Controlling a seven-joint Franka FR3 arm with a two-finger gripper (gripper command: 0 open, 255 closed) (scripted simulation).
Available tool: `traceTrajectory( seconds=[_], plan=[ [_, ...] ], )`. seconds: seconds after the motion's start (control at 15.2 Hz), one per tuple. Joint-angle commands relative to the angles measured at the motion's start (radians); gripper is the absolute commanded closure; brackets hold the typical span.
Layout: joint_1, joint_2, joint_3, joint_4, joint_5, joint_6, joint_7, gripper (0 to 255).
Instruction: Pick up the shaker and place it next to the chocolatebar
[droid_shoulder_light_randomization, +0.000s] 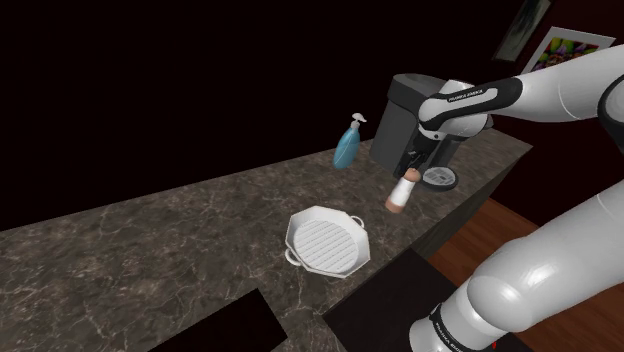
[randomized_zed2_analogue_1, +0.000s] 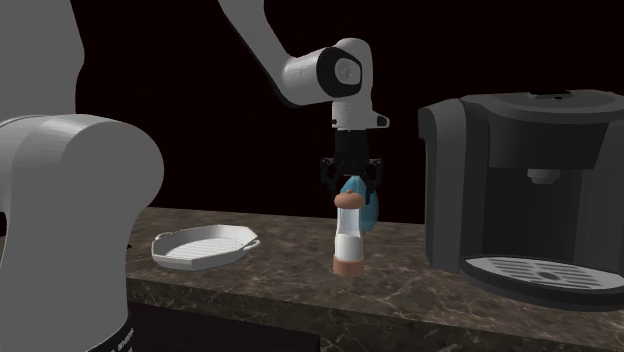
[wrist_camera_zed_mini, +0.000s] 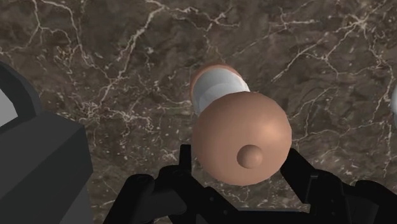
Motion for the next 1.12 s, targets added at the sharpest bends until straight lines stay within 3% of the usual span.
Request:
traceTrajectory(
  seconds=[0.0, 0.2, 1.06],
  plan=[
    [0.0, 0.001, 0.0, -0.001, 0.0, 0.0, 0.0, 255],
    [0.0, 0.0, 0.0, -0.001, 0.0, 0.0, 0.0, 255],
    [-0.006, -0.079, 0.029, 0.111, -0.031, -0.185, 0.033, 255]
  ],
)
